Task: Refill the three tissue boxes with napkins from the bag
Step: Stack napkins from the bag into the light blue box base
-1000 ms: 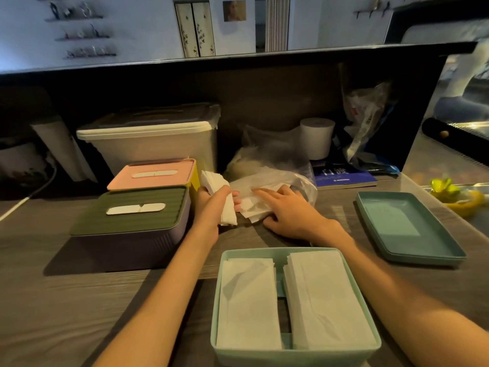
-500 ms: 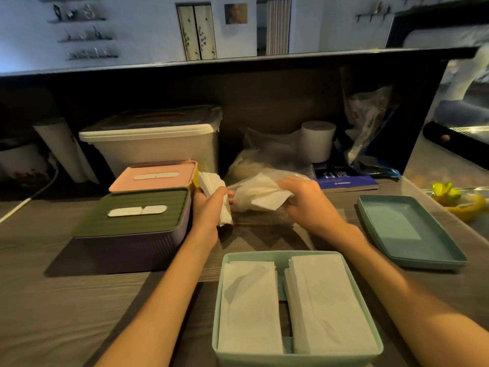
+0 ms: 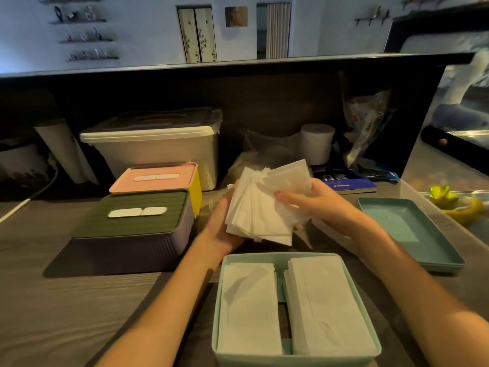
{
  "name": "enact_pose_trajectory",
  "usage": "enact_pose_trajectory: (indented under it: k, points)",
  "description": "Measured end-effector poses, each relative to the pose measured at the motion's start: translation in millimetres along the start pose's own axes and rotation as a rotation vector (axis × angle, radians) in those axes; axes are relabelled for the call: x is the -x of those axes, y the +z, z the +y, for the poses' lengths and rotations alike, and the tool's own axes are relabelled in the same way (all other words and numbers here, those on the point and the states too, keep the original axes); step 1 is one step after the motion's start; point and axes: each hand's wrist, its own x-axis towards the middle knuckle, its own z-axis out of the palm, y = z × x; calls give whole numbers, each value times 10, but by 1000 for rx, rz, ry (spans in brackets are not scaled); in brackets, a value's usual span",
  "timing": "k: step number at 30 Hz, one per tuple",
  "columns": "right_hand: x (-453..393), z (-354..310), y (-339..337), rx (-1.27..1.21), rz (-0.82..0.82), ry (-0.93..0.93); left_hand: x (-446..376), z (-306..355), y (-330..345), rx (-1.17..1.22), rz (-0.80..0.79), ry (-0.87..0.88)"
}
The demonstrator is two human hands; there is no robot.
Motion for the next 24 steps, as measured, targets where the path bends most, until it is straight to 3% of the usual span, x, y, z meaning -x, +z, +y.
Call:
enact_pose_trajectory:
  k: [4,10,13,16,20,24]
  points:
    - [-89,77,48,408,162,-59,-72,-50,-30,-65,-173,-118]
    - [-140,128,33,528,467,-243,-108,-135,-127,-112,-167,-111]
    - [-74,-1,5,271,536,-296,-148,-137,-134,-77,-112,-95]
    - [16,-153,4,-53,335,-275,-167,-154,-131,-19,-77,-72]
    - [29,-212,86,-22,194,-207,-137,-192,-80,-64,-23,-56]
    - [42,-267,-34,-146,332,-266,-139,-192,-64,-84,47,-87]
